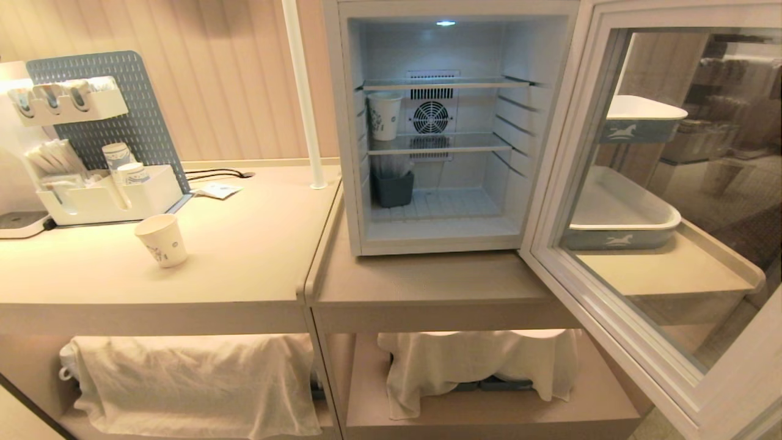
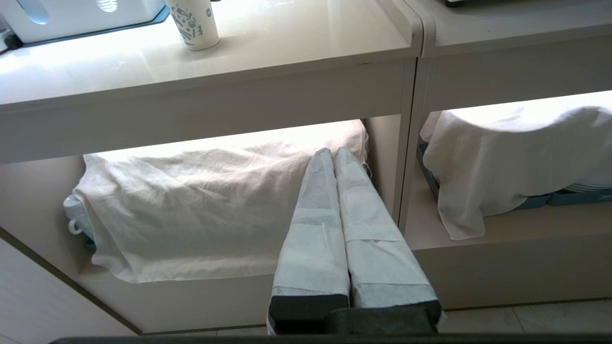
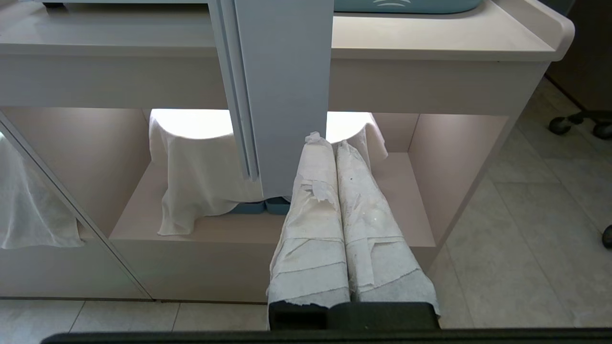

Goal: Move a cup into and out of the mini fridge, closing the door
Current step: Put the paper cup in the freezer

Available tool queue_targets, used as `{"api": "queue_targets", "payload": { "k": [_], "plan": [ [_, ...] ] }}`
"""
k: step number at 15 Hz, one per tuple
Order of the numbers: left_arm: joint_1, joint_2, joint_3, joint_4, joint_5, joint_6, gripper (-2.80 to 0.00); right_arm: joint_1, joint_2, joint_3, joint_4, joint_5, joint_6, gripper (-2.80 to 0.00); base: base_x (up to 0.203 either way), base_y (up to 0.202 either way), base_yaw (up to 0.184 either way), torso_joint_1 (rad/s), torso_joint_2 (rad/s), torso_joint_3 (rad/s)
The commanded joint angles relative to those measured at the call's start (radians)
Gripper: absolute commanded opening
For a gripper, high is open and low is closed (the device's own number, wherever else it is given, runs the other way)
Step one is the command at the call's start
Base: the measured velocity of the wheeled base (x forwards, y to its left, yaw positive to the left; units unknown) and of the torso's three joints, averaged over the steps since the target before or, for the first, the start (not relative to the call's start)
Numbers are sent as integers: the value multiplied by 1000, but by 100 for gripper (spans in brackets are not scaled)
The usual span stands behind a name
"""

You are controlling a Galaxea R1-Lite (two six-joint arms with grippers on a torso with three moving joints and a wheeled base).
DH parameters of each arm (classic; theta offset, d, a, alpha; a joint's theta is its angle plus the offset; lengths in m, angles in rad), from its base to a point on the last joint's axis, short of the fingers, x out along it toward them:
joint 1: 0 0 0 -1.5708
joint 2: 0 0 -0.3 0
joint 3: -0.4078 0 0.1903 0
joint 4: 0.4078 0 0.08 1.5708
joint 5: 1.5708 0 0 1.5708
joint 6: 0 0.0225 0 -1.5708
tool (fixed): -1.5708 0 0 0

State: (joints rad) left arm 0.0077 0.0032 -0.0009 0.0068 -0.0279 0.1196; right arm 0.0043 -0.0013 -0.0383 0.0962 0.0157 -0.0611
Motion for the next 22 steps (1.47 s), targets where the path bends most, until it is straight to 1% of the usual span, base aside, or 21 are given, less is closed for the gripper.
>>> {"api": "queue_targets", "payload": {
  "k": [1,4,7,10,13,14,15,17,18,20,22],
  "plan": [
    [0,-3,1,7,2,4,-280,0,0,0,0,1,-1,-280,0,0,0,0,0,0],
    [0,-3,1,6,2,-7,-280,0,0,0,0,0,0,-280,-23,0,0,1,0,2],
    [0,-3,1,5,0,-6,-280,0,0,0,0,1,0,-280,-185,0,0,3,-4,3],
    [0,40,1,5,0,-12,-280,0,0,0,0,1,-2,-280,-191,0,-2,4,6,8],
    [0,-7,1,6,-1,-6,-280,0,0,0,0,1,-2,-280,-70,0,1,3,1,0],
    [0,-3,1,7,3,-12,-280,0,0,0,0,1,-2,-280,0,0,0,0,0,0],
    [0,-4,1,3,6,-33,-280,0,0,0,0,1,-2,-280,0,0,0,0,0,0],
    [0,-4,1,-3,19,-108,-280,0,0,1,-1,1,-3,-280,0,0,0,0,0,0],
    [0,-3,1,-4,29,-126,-280,0,0,0,0,1,-2,-280,0,0,0,0,0,0],
    [0,-3,1,-2,29,-120,-280,0,0,1,-1,1,-3,-280,-3,101,-3,-1,0,0],
    [0,-5,1,-2,29,-115,-280,0,0,1,-1,1,-5,-280,0,192,1,5,2,2]
  ]
}}
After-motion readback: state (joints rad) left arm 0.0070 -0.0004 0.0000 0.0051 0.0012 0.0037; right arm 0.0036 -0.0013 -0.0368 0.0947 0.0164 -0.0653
